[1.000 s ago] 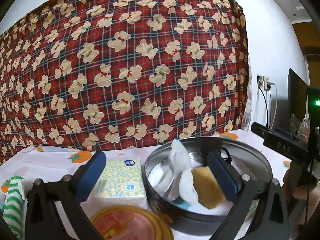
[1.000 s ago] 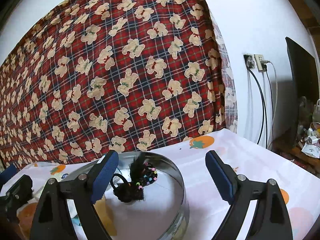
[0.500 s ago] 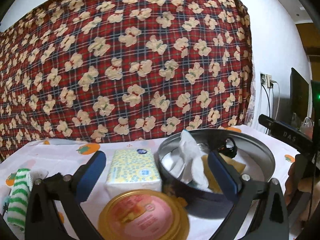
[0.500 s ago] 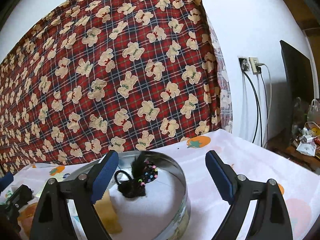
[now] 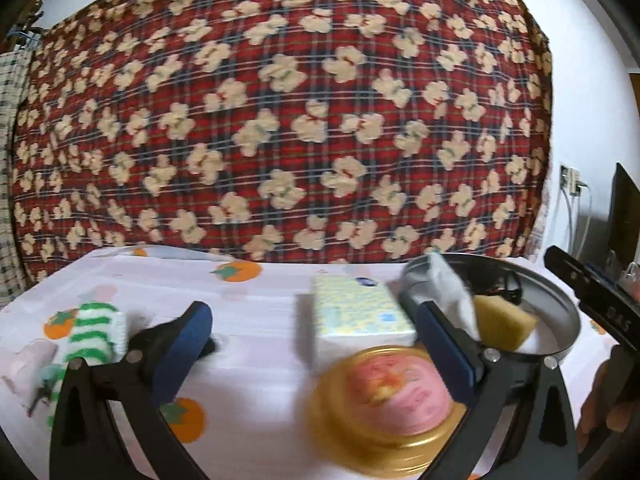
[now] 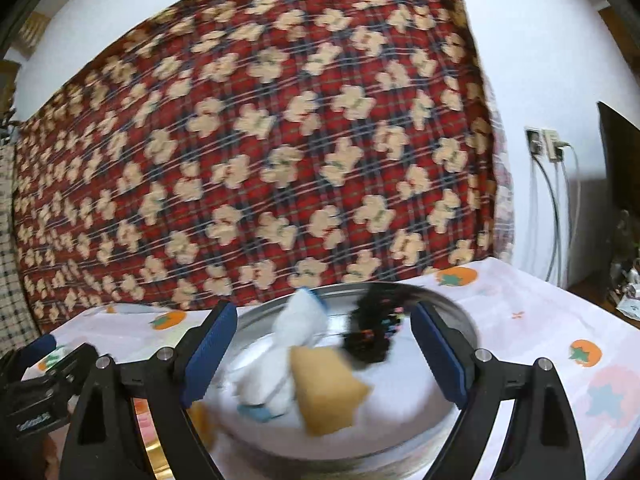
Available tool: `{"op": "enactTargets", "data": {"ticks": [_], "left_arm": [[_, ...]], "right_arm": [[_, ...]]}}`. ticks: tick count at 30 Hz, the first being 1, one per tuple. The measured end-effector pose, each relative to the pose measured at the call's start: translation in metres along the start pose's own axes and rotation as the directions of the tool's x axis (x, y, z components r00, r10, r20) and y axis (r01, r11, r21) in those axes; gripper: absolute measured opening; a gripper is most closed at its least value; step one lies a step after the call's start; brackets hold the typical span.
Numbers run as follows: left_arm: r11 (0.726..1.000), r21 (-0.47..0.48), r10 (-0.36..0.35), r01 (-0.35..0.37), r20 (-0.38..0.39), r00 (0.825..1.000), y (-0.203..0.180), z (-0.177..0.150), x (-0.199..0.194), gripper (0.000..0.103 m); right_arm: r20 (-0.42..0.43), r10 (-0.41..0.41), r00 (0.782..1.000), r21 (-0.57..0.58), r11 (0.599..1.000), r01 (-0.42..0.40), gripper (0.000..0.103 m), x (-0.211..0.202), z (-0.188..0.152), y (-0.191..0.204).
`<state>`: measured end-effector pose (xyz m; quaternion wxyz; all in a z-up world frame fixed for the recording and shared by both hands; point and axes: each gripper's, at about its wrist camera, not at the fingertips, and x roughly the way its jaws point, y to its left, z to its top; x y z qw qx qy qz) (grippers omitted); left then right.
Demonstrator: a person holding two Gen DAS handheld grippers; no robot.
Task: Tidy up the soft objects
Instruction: 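Withdraw both open tools from the bin toward the remaining soft items, then grasp the green-white striped sock with the right tool while the left tool approaches the white towel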
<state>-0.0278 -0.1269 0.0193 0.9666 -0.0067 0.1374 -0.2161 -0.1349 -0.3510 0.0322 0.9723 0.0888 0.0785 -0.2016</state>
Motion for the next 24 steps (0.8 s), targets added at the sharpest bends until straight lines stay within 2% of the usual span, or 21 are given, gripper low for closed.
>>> {"op": "enactTargets", "data": {"ticks": [5, 12, 17, 20, 21, 23, 24], "left_arm": [[0.995, -0.014, 0.097, -0.097, -0.016, 0.995, 0.04, -0.001, -0.003, 0.102], [0.97, -0.141, 0.188, -0.197, -0.076, 0.979, 0.117, -0.009, -0.023, 0.102], [0.926, -0.21, 0.293, -0.313, -0.124, 0.948, 0.18, -0.019, -0.046, 0.102], [0.886, -0.271, 0.342, -0.376, -0.165, 0.925, 0.223, -0.026, -0.057, 0.102], [0.87, -0.294, 0.357, -0.396, -0.178, 0.917, 0.237, -0.029, -0.061, 0.102], [0.843, -0.331, 0.378, -0.425, -0.198, 0.904, 0.258, -0.033, -0.067, 0.102], [0.828, -0.352, 0.385, -0.437, -0.209, 0.899, 0.269, -0.036, -0.071, 0.102]], "right_arm": [[0.001, 0.062, 0.998, -0.005, 0.998, -0.062, 0.09, -0.008, -0.006, 0.036], [-0.045, 0.19, 0.981, -0.018, 0.982, -0.191, 0.09, -0.011, -0.017, 0.098], [-0.096, 0.289, 0.952, -0.023, 0.956, -0.292, 0.088, -0.015, -0.027, 0.146], [-0.166, 0.376, 0.912, -0.015, 0.923, -0.384, 0.071, -0.014, -0.035, 0.18], [-0.221, 0.418, 0.881, -0.002, 0.904, -0.428, 0.06, -0.008, -0.04, 0.196], [-0.296, 0.462, 0.836, 0.025, 0.879, -0.477, 0.045, 0.0, -0.048, 0.216], [-0.348, 0.488, 0.801, 0.049, 0.862, -0.504, 0.044, 0.007, -0.054, 0.23]]}}
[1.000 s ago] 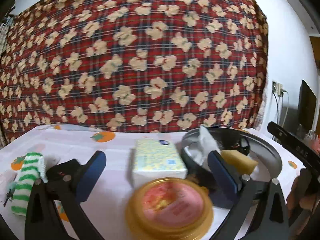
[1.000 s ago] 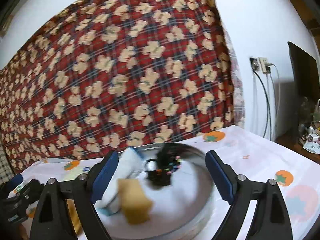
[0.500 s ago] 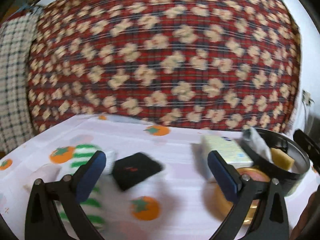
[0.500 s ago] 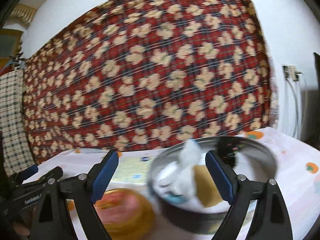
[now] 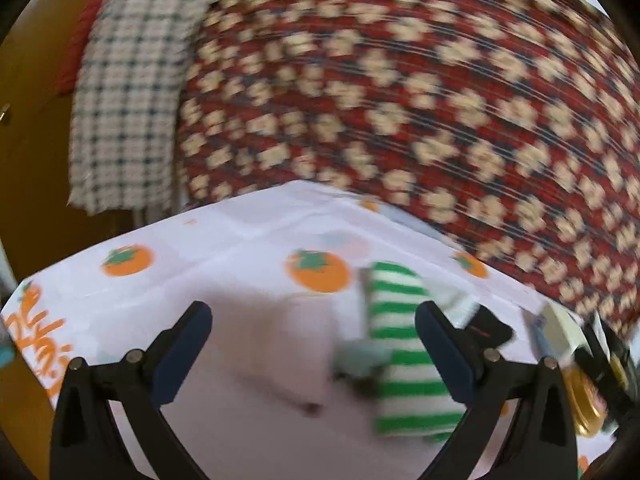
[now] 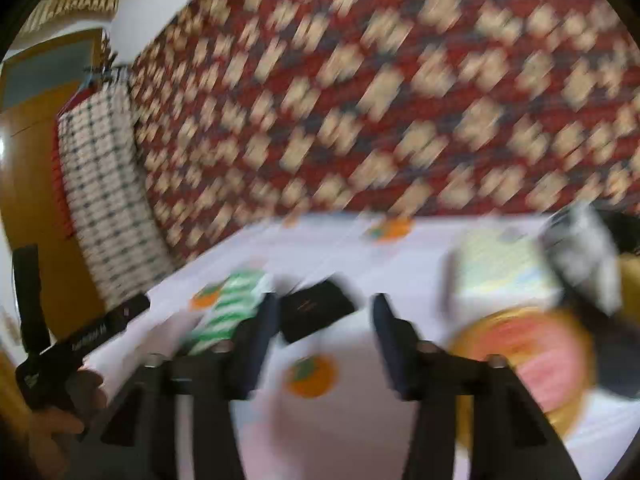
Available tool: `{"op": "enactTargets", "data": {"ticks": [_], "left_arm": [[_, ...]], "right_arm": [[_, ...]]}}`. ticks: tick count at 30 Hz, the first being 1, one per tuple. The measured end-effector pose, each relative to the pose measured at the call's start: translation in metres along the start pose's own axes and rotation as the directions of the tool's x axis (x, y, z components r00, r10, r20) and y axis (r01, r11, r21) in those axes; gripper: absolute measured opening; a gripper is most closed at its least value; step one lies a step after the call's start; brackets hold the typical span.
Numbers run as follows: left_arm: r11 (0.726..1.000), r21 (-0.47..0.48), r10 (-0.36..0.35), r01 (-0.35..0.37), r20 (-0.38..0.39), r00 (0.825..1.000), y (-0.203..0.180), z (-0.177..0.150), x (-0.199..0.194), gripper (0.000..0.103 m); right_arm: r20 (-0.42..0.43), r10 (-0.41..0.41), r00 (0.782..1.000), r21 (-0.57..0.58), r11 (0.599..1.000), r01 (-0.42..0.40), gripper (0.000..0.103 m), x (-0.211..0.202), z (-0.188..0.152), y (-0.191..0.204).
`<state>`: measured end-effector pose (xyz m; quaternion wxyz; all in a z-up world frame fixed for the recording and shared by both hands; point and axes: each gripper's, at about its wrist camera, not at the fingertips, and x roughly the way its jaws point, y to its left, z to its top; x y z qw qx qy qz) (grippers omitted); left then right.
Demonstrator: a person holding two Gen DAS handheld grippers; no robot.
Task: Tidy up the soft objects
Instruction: 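Grasp the green-white striped sock with the right tool while the left tool approaches the white towel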
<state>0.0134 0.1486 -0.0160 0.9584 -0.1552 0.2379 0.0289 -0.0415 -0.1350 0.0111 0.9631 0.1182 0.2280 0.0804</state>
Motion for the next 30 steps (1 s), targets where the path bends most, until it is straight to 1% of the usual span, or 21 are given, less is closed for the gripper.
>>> {"op": "enactTargets", "data": {"ticks": [2, 4, 6, 10, 12, 14, 18, 22, 26, 28, 30], "left_arm": [[0.999, -0.036, 0.027, -0.028, -0.016, 1.0, 0.02, 0.002, 0.003, 0.102], [0.997, -0.065, 0.044, -0.046, -0.028, 0.999, 0.034, 0.003, 0.005, 0.102], [0.994, -0.095, 0.048, -0.052, -0.044, 0.998, 0.047, 0.002, 0.007, 0.102], [0.991, -0.123, 0.038, -0.046, -0.072, 0.997, 0.061, -0.002, 0.013, 0.102], [0.992, -0.11, 0.046, -0.055, -0.081, 0.996, 0.062, -0.004, 0.015, 0.102], [0.991, -0.13, 0.016, -0.028, -0.089, 0.996, 0.067, -0.003, 0.017, 0.102], [0.99, -0.136, 0.011, -0.024, -0.093, 0.996, 0.07, -0.001, 0.016, 0.102], [0.986, -0.166, 0.007, -0.025, -0.108, 0.994, 0.076, -0.002, 0.02, 0.102], [0.982, -0.187, 0.003, -0.026, -0.122, 0.993, 0.08, -0.004, 0.022, 0.102], [0.981, -0.192, 0.002, -0.026, -0.124, 0.992, 0.081, -0.005, 0.023, 0.102], [0.981, -0.19, 0.003, -0.027, -0.123, 0.992, 0.08, -0.005, 0.022, 0.102]], "right_arm": [[-0.079, 0.067, 0.995, 0.033, 0.997, -0.065, 0.044, 0.022, -0.003, 0.011], [-0.146, 0.127, 0.981, 0.067, 0.991, -0.118, 0.044, 0.042, -0.006, 0.023], [-0.208, 0.184, 0.961, 0.1, 0.981, -0.166, 0.044, 0.063, -0.008, 0.036], [-0.279, 0.223, 0.934, 0.139, 0.972, -0.191, 0.044, 0.094, -0.014, 0.052], [-0.323, 0.248, 0.914, 0.18, 0.964, -0.198, 0.044, 0.112, -0.017, 0.055], [-0.346, 0.263, 0.901, 0.203, 0.958, -0.202, 0.044, 0.123, -0.019, 0.058], [-0.38, 0.209, 0.901, 0.167, 0.974, -0.155, 0.044, 0.138, -0.018, 0.065], [-0.402, 0.193, 0.895, 0.159, 0.977, -0.139, 0.044, 0.147, -0.017, 0.069], [-0.402, 0.185, 0.897, 0.154, 0.979, -0.132, 0.045, 0.151, -0.015, 0.068], [-0.406, 0.169, 0.898, 0.133, 0.983, -0.125, 0.047, 0.152, -0.014, 0.071], [-0.411, 0.153, 0.899, 0.109, 0.987, -0.119, 0.052, 0.155, -0.013, 0.076]]}}
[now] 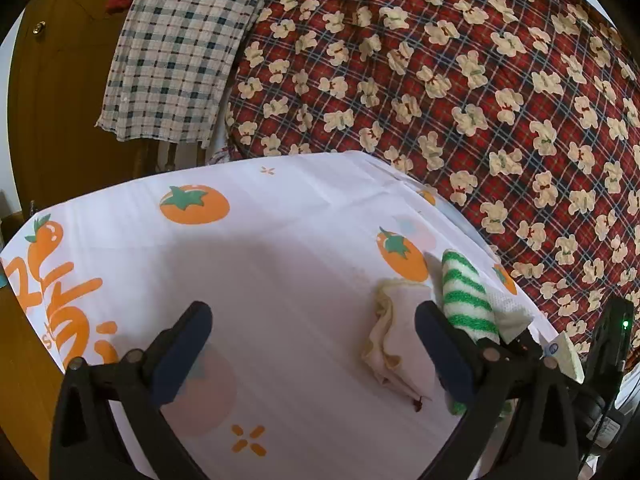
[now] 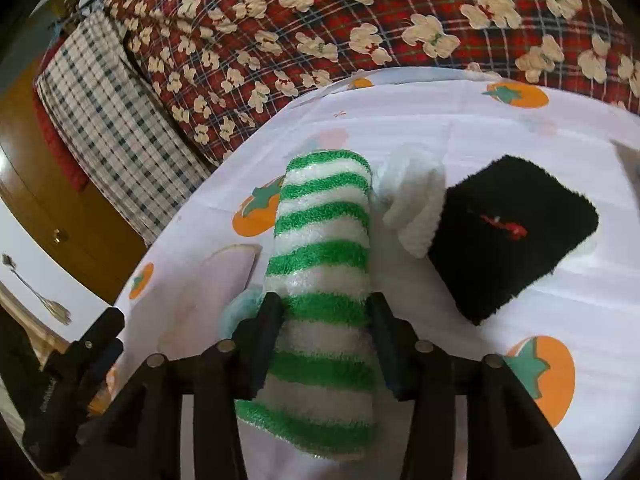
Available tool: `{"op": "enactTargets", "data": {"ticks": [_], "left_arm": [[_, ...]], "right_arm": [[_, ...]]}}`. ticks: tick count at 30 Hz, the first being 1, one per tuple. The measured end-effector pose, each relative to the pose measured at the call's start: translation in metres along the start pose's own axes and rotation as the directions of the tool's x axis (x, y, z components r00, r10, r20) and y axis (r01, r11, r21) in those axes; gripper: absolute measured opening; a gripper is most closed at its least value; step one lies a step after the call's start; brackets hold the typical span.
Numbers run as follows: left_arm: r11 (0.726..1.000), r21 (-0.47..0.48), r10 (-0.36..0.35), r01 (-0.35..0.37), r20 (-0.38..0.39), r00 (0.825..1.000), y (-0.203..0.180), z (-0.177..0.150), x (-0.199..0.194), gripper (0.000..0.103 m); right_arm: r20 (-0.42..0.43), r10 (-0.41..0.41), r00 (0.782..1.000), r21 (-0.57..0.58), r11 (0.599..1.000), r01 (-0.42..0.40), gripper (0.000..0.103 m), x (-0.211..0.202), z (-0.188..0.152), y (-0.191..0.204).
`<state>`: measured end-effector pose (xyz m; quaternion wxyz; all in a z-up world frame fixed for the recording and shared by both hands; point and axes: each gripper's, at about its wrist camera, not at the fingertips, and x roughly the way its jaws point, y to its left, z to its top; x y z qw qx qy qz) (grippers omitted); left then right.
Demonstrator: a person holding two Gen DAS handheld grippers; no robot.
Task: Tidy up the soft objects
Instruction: 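Grasp the green-white striped sock with the right tool while the left tool approaches the white towel, then lift the striped sock with the right tool while the left tool grasps the white rolled towel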
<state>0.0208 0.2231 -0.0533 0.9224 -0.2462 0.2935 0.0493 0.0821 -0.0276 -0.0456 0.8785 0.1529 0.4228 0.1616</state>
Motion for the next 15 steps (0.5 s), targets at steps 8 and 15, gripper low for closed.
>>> {"op": "enactTargets", "data": {"ticks": [8, 15], "left_arm": [[1.0, 0.011, 0.008, -0.008, 0.001, 1.0, -0.001, 0.0, 0.0, 0.102], [0.999, 0.035, 0.011, -0.011, 0.014, 1.0, -0.006, -0.002, -0.003, 0.102]], "right_arm": [[-0.045, 0.024, 0.999, -0.087, 0.996, -0.028, 0.028, 0.008, 0.001, 0.01], [0.102, 0.181, 0.978, -0.055, 0.983, -0.176, 0.022, -0.041, -0.002, -0.004]]}}
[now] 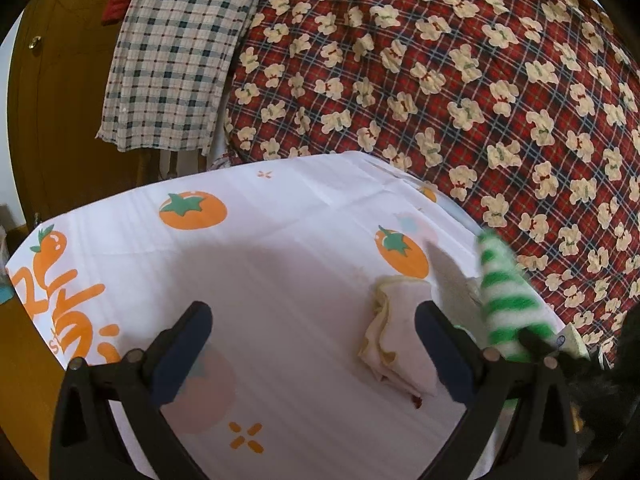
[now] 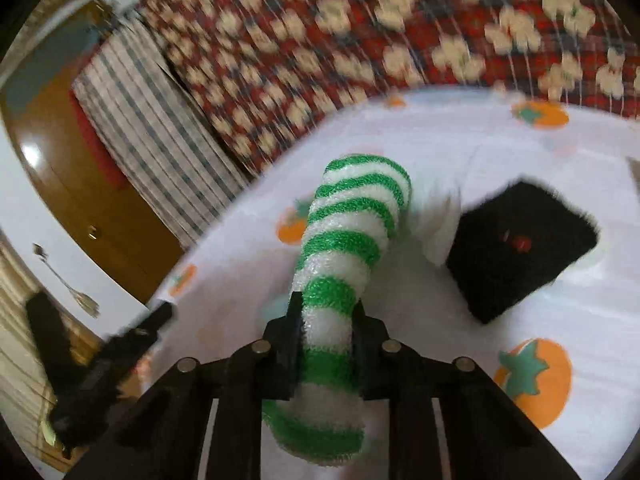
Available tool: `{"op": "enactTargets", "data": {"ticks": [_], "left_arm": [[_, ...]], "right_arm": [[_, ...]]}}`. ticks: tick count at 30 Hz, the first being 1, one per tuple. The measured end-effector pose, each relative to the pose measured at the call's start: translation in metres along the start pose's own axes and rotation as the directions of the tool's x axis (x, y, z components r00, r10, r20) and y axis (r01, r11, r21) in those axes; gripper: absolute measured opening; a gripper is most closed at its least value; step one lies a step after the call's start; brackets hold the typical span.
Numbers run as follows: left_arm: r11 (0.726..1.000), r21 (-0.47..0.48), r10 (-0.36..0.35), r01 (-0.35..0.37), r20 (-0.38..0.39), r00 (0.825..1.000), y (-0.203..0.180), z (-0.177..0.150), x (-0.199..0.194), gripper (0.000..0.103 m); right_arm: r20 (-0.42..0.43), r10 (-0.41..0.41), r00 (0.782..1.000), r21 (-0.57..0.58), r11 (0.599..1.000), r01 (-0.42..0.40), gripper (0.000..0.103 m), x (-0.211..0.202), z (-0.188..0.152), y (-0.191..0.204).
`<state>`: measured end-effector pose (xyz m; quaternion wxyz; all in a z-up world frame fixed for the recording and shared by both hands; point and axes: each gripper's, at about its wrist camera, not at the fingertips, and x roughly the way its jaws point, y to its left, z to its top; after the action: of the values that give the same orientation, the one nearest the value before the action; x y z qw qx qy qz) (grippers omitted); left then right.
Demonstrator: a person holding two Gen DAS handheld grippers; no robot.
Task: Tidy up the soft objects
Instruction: 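Lift the striped sock with the right tool while the left tool grasps the white rolled towel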
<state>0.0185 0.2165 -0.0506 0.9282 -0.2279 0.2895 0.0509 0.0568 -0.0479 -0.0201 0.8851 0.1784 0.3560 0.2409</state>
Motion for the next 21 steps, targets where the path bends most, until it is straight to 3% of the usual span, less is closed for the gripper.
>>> {"op": "enactTargets", "data": {"ticks": [4, 7, 10, 13, 18, 21], "left_arm": [[0.999, 0.038, -0.02, 0.019, 0.009, 1.0, -0.018, 0.0, -0.003, 0.102], [0.995, 0.073, -0.077, 0.075, 0.018, 0.997, -0.039, 0.004, -0.005, 0.102], [0.985, 0.07, -0.159, 0.158, 0.0, 0.987, -0.065, 0.01, -0.003, 0.102], [0.972, 0.085, -0.218, 0.219, -0.029, 0.976, -0.098, 0.014, 0.005, 0.102], [0.951, 0.17, -0.248, 0.258, -0.078, 0.966, -0.164, 0.012, 0.027, 0.102], [0.955, 0.174, -0.216, 0.239, -0.143, 0.966, -0.194, 0.006, 0.052, 0.102]], "right_arm": [[0.158, 0.027, 0.987, -0.07, 0.997, -0.016, 0.022, -0.04, 0.006, 0.01], [0.314, -0.048, 0.948, -0.122, 0.988, 0.09, 0.022, -0.075, 0.011, 0.014], [0.398, -0.123, 0.909, -0.129, 0.974, 0.188, 0.022, -0.098, 0.016, 0.007], [0.438, -0.215, 0.873, -0.098, 0.954, 0.284, 0.022, -0.112, 0.02, -0.011], [0.445, -0.271, 0.854, -0.057, 0.943, 0.328, 0.022, -0.119, 0.028, -0.032], [0.449, -0.299, 0.842, -0.055, 0.932, 0.359, 0.022, -0.118, 0.031, -0.034]]}}
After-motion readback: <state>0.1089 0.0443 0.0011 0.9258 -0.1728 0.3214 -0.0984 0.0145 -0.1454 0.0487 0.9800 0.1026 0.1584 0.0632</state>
